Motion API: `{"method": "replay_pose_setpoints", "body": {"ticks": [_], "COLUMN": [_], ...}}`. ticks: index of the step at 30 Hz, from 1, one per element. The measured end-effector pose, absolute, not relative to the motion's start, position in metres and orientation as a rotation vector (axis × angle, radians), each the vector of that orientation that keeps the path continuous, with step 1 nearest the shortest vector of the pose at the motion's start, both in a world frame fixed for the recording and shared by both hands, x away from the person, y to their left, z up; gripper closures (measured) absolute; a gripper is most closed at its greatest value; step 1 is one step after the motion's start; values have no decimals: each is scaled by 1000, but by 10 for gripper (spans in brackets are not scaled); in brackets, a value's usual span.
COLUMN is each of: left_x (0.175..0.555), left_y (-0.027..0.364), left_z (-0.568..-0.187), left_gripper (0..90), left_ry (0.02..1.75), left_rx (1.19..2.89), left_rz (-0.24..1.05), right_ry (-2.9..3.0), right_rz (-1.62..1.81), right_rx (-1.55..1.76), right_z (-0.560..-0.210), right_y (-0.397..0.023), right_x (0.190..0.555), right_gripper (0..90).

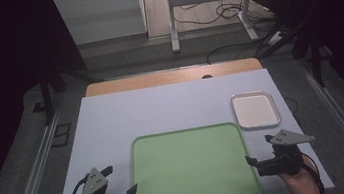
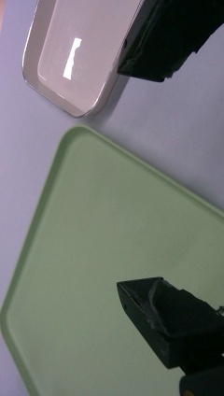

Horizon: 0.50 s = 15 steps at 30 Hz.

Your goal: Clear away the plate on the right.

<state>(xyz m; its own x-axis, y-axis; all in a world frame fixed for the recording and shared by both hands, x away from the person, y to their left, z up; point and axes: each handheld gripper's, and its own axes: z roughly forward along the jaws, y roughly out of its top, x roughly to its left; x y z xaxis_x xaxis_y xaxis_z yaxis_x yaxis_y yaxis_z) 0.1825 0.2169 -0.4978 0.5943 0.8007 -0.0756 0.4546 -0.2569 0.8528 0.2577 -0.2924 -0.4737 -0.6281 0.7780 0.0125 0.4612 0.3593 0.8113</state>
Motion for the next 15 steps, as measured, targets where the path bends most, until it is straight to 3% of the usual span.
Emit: {"method": "replay_pose_setpoints", "body": {"ticks": [15], "left_x": [184], "left_y": [217], "left_z": [-498], "left_gripper": [0], "left_ry": [1010], "left_rx": [1902], "left_rz": [464], "right_ry": [2230], "right_rz": [1160], "right_rx": [1132], "right_z": [-479], "right_y": [-300], "right_x": [278], "right_gripper": [0]}}
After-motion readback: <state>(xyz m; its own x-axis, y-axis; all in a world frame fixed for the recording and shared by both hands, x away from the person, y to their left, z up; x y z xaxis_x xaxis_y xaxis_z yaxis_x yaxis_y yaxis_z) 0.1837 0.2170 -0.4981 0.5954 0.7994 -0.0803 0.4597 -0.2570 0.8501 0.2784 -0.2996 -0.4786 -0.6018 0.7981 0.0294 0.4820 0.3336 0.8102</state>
